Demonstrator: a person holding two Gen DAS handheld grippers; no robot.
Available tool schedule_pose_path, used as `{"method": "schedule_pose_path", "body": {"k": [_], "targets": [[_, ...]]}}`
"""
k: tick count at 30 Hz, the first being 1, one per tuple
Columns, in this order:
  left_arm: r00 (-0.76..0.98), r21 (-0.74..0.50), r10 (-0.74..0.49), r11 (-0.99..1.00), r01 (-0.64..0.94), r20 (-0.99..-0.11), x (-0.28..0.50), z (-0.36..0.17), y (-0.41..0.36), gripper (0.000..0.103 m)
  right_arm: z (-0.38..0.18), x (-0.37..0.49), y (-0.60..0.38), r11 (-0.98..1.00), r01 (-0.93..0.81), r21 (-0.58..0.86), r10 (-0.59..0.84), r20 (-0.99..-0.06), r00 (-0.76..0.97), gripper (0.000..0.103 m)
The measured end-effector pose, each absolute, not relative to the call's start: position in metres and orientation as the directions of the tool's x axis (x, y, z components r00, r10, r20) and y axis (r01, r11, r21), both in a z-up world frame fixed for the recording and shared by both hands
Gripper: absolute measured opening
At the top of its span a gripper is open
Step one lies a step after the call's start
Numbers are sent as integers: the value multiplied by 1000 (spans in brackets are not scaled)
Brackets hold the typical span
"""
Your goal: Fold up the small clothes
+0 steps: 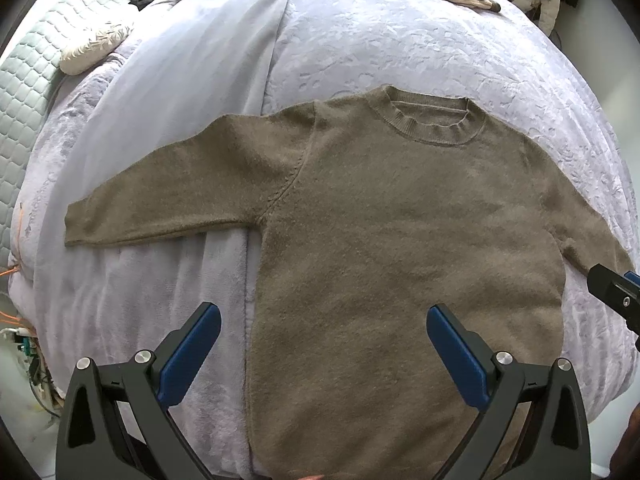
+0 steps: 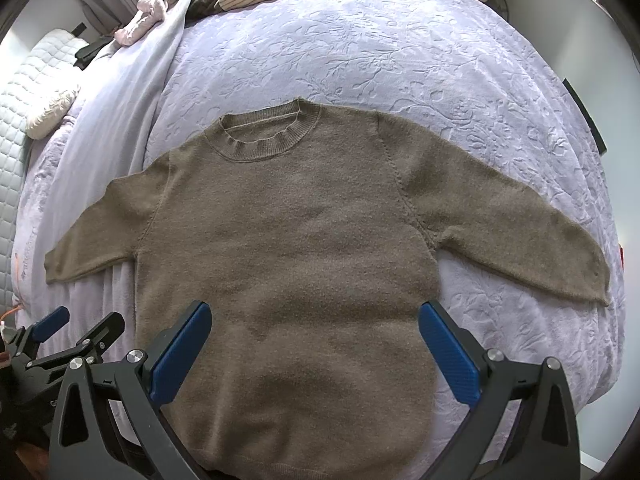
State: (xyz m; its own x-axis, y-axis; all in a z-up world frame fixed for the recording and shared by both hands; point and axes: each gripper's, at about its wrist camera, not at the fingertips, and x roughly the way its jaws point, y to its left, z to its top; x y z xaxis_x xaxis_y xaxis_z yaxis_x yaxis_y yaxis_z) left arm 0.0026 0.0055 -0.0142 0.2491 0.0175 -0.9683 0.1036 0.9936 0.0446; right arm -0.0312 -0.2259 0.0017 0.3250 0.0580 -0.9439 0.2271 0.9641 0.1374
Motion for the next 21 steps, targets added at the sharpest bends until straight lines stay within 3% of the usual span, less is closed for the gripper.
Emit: {"method": "schedule_pose_path", "body": {"k": [21], "targets": [[236, 42, 12, 992, 121, -972, 3, -17, 6, 103, -4, -32, -229, 963, 238, 125, 46, -948, 314, 103]]}}
